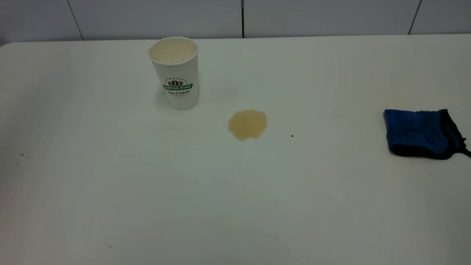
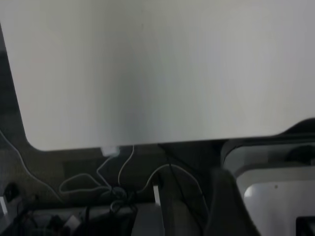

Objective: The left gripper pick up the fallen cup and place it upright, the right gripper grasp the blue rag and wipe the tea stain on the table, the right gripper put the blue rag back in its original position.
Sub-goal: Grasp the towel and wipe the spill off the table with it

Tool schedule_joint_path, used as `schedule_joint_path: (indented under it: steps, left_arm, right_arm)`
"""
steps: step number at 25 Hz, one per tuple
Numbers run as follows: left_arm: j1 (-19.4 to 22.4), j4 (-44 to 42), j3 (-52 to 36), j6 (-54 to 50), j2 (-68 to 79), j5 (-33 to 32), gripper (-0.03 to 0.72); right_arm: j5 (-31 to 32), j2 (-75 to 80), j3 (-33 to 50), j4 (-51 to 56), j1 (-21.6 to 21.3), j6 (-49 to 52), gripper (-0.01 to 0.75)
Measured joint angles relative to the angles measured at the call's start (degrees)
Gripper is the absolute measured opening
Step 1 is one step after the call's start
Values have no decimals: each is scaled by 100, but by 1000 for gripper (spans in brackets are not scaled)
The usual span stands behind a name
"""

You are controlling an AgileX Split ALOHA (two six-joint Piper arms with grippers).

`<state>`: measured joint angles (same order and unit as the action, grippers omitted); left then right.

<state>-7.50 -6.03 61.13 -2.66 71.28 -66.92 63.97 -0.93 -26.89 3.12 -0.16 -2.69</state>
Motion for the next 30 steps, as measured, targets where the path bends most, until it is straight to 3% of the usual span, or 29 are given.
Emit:
schedule_joint_path:
  steps: [5,12,30]
  left_arm:
    - [172,59,-1561,-39,-1283,189,465]
    - [562,94,-2862,-45,-3148,348,465]
    - [562,119,-3309,-201,-6436,324,465]
  right_arm:
    - [0,0,0,0,0,0,238]
    - [0,0,0,0,0,0,238]
    - [0,0,0,0,0,0,238]
